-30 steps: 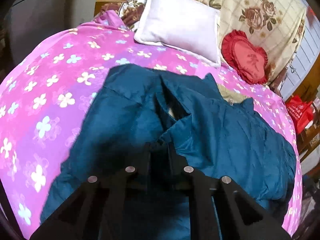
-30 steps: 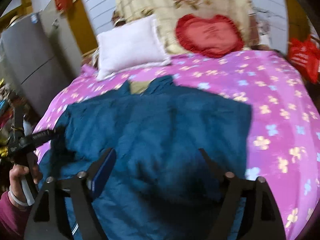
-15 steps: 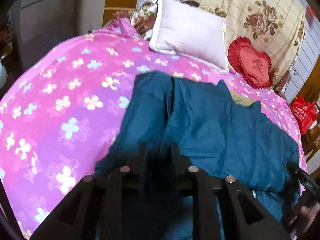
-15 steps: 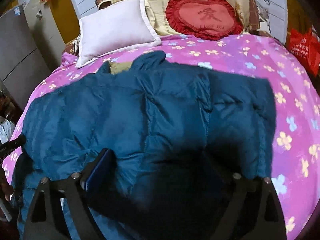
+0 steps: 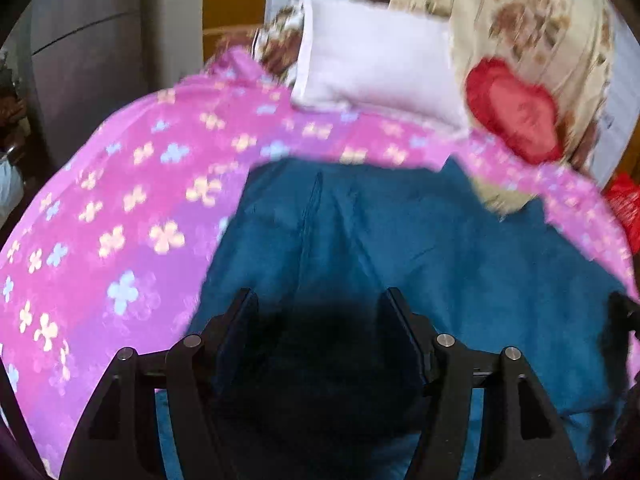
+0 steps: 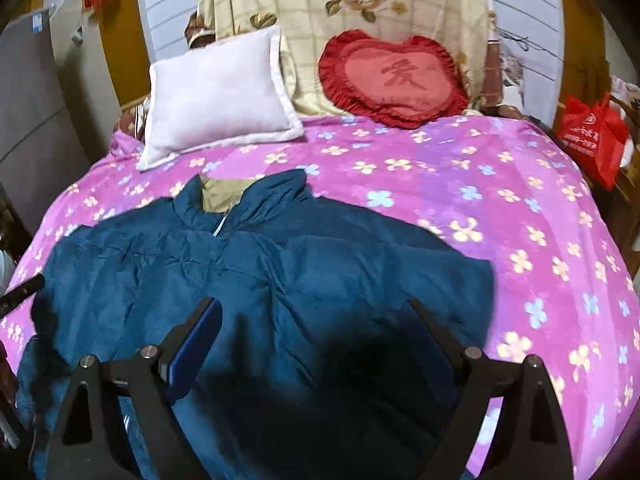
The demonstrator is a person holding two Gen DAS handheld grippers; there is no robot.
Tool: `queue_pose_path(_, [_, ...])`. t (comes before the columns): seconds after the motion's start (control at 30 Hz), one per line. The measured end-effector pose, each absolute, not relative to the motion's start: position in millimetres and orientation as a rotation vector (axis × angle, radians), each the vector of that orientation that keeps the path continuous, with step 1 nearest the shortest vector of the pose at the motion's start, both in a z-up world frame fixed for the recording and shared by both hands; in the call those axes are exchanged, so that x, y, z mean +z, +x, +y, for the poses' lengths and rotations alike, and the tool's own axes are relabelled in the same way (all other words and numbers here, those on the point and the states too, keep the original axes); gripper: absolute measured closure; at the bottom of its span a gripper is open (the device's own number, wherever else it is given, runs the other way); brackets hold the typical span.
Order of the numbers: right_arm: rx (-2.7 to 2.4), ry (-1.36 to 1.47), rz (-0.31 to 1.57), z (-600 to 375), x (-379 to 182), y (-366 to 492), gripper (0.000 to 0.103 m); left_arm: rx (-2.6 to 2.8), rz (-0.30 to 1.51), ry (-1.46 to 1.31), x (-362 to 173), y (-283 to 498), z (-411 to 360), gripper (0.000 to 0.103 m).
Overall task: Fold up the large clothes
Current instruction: 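Fold the jacket side edge inward over the body with the right gripper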
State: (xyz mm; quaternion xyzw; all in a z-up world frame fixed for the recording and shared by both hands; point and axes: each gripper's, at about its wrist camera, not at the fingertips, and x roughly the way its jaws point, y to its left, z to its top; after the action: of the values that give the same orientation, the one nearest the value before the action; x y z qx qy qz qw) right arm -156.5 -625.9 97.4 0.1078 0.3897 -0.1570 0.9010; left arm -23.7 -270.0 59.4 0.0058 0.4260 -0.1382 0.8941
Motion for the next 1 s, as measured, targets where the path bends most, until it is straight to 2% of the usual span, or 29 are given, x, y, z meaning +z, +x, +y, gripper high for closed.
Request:
queue_pose_path(0.17, [-0.386,0.152,0.878,-628.9,56.9,-133.4,0.007,-0.296,0.847,0.039,48.1,-30.1,-273.7,0.057])
queue_pose_path(0.27, [-0.390,0.164,0.850,-632.2,47.9,-137.2,0.005,-0.288,0.836,0.095,45.1,-34.5,-282.2,0.057])
queue_pose_path(0.67, [-0.235,0.140,0.788,-571.3,96.5,-153.4,0.005,-0.280,0.840,0.102,41.1,-35.6,-283.7,0.057])
queue_pose_path(1.0, [-0.219,0.008,0.891,-524.0,40.7,-129.8,0.005,-0.290,0.831,0.105,35.9,-37.6,-284.7,0.057])
